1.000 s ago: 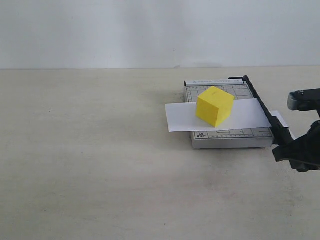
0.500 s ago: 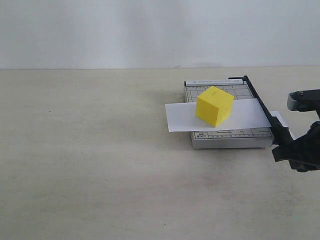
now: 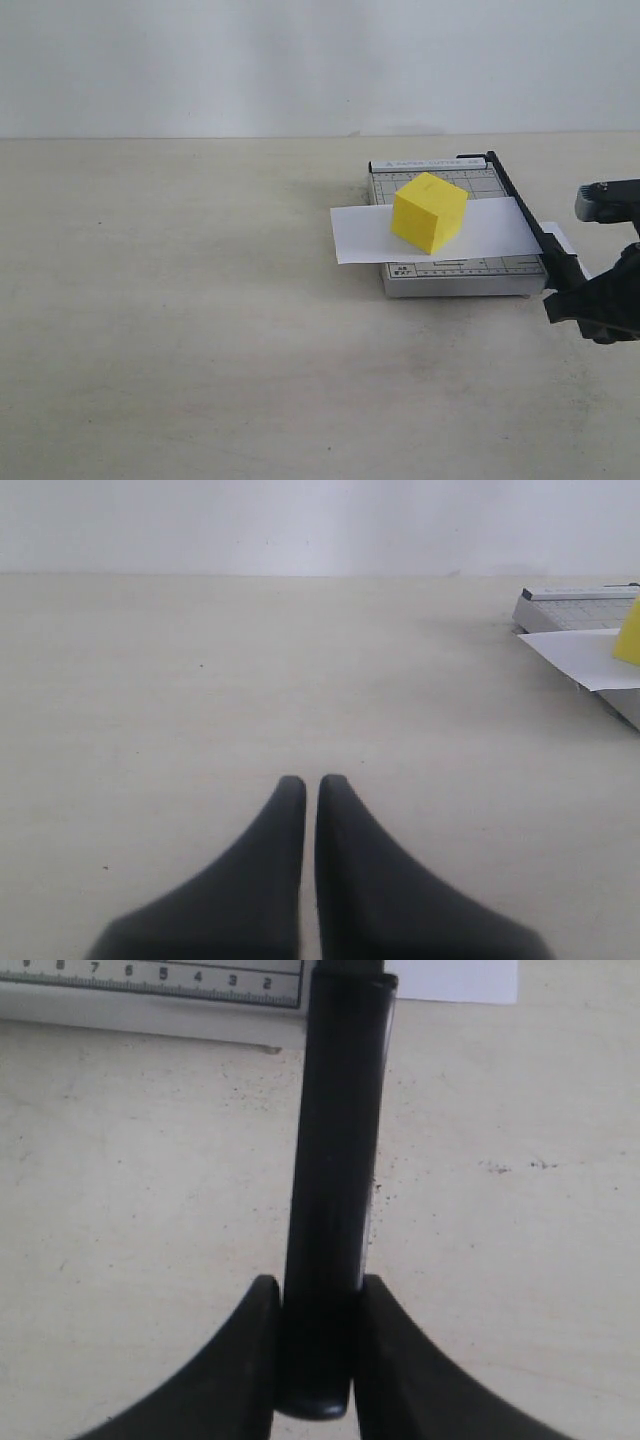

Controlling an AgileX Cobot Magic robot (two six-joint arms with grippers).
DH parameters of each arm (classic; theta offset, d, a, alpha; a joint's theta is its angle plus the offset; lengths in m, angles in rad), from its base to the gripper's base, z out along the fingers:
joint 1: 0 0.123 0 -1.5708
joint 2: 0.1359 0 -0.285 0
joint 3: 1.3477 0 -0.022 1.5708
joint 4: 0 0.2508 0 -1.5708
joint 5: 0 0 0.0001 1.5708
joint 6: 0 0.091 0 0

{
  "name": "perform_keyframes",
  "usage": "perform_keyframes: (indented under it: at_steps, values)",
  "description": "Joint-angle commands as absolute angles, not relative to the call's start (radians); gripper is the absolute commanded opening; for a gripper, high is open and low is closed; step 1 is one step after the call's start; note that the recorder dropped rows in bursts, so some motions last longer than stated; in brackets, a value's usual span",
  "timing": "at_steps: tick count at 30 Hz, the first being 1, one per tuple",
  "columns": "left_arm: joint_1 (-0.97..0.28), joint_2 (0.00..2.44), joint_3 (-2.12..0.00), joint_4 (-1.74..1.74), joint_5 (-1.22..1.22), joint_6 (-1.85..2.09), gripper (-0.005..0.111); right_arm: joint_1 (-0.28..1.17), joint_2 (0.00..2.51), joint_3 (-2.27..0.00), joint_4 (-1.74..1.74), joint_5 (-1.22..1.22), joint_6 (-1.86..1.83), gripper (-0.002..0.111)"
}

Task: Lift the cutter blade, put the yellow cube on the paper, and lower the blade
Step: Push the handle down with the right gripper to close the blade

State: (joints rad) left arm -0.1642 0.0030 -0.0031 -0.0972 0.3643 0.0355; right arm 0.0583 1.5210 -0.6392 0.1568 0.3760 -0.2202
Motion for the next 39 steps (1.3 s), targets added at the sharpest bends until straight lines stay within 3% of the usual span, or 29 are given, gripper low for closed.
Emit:
perform_keyframes:
  at_steps: [1, 8, 10, 16, 28, 38, 39]
  values:
    - [-0.161, 0.000, 0.000, -0.092, 0.355, 0.039, 0.005, 0.055, 1.548, -0.629, 0.125, 0.332, -0.246, 0.004]
    - [-0.161, 0.000, 0.000, -0.092, 0.355, 0.041, 0.005, 0.055, 1.545, -0.629, 0.125, 0.307, -0.246, 0.004]
    - [-0.161, 0.000, 0.000, -0.092, 0.355, 0.041, 0.005, 0.055, 1.545, -0.629, 0.125, 0.304, -0.253, 0.010]
    - [-0.161, 0.000, 0.000, -0.092, 0.355, 0.041, 0.005, 0.055, 1.545, -0.629, 0.125, 0.296, -0.263, 0.063]
    - [-0.161, 0.000, 0.000, -0.092, 0.355, 0.041, 0.005, 0.067, 1.510, -0.653, 0.125, 0.250, -0.312, 0.059]
    - [-0.161, 0.000, 0.000, -0.092, 0.355, 0.041, 0.005, 0.193, 1.207, -0.633, 0.245, 0.173, -0.363, 0.059]
    - [-0.161, 0.000, 0.000, -0.092, 0.355, 0.041, 0.005, 0.233, 1.130, -0.609, 0.272, 0.142, -0.368, 0.054]
